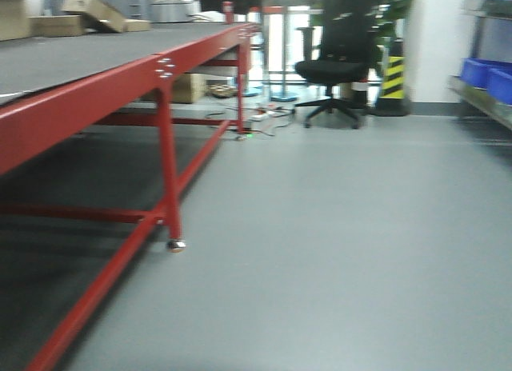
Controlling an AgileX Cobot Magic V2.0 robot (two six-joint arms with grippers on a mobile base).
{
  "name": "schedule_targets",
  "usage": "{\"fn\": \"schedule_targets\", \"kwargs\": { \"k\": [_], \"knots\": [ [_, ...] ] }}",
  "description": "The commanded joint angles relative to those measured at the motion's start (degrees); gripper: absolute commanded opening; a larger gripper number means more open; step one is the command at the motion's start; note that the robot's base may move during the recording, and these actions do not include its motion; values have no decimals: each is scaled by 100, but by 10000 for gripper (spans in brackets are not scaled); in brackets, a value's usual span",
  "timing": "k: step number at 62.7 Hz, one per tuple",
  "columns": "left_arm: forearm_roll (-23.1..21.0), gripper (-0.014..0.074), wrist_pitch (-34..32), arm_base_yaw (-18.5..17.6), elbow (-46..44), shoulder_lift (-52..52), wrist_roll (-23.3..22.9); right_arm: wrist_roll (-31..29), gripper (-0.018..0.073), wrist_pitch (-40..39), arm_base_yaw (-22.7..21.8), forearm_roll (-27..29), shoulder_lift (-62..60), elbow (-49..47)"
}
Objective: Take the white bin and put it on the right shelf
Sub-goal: 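Turn the base away from the table carrying the bin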
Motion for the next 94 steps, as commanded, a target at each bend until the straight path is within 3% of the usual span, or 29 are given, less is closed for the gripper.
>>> {"fn": "schedule_targets", "kwargs": {
  "k": [1, 94],
  "knots": [
    [-616, -88, 1244, -319, -214, -313, 69, -27, 246, 1345, 211, 755, -267, -219],
    [-616, -88, 1244, -319, -214, -313, 69, -27, 246, 1345, 211, 755, -267, -219]
  ]
}}
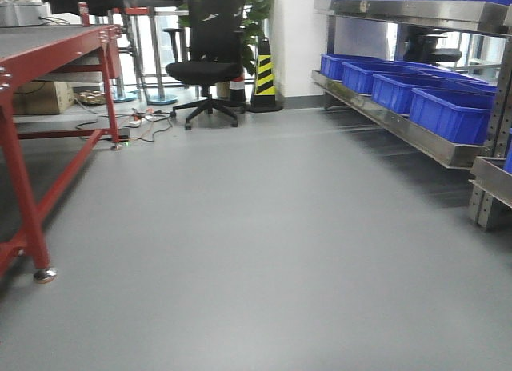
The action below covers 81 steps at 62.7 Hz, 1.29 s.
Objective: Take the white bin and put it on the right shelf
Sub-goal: 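Turn the base away from the table carrying the bin, then drive toward the steel shelf rack holding the bin in both grippers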
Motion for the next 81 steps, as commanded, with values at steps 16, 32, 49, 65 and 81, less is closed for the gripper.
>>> {"fn": "schedule_targets", "kwargs": {
  "k": [16, 32, 49, 65, 81],
  "knots": [
    [-616, -88, 1244, -319, -214, -313, 69, -19, 246, 1355, 211, 755, -267, -219],
    [-616, -88, 1244, -319, -214, -313, 69, -19, 246, 1355, 211, 755, -267, -219],
    [-616, -88, 1244, -319, -214, -313, 69, -19, 246, 1355, 211, 755, -267, -219],
    [-616, -88, 1244, -319, -214, -302, 69, -19, 246, 1333, 211, 755, -267, -219],
    [-616, -88, 1244, -319, -214, -255, 69, -19, 246, 1286, 211, 755, -261, -219]
  ]
}}
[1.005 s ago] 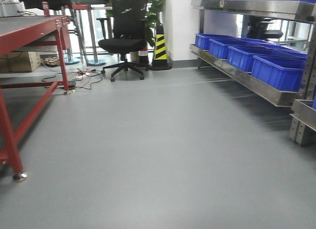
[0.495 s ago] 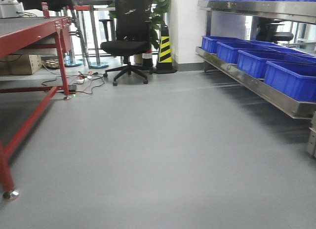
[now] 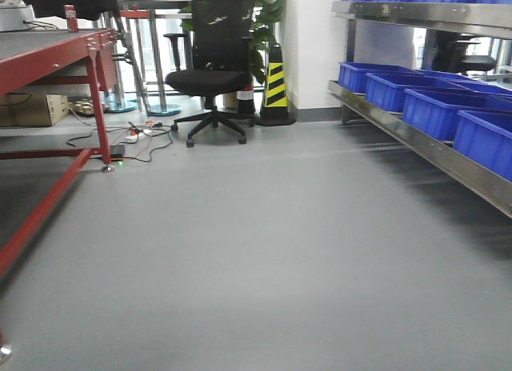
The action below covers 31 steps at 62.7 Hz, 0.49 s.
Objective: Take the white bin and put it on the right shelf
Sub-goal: 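Drive toward the steel shelf rack holding the bin in both grippers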
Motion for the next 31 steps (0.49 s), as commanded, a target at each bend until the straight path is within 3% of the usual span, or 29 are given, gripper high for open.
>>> {"fn": "schedule_targets", "kwargs": {
  "k": [1, 31],
  "knots": [
    [-628, -88, 1244, -315, -214, -266, 69, -19, 246, 1271, 214, 750, -253, -219],
    [-628, -88, 1244, -315, -214, -266, 69, -19, 246, 1154, 214, 750, -249, -219]
  ]
}}
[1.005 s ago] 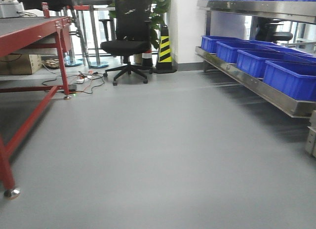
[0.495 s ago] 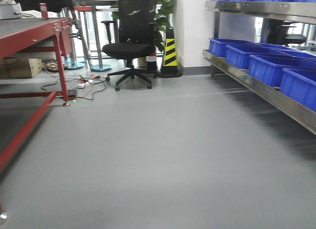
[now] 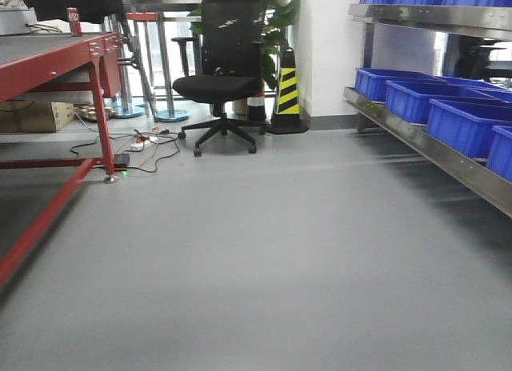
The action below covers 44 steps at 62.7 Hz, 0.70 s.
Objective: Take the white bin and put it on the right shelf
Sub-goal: 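Drive toward the steel shelf rack holding the bin in both grippers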
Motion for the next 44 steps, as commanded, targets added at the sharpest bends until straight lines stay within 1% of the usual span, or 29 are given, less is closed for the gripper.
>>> {"fn": "schedule_targets", "kwargs": {
  "k": [1, 44],
  "knots": [
    [-628, -88, 1244, -306, -214, -286, 69, -19, 246, 1154, 214, 750, -249, -219],
    [-628, -88, 1244, -306, -214, -286, 69, -19, 246, 1068, 214, 750, -249, -219]
  ]
}}
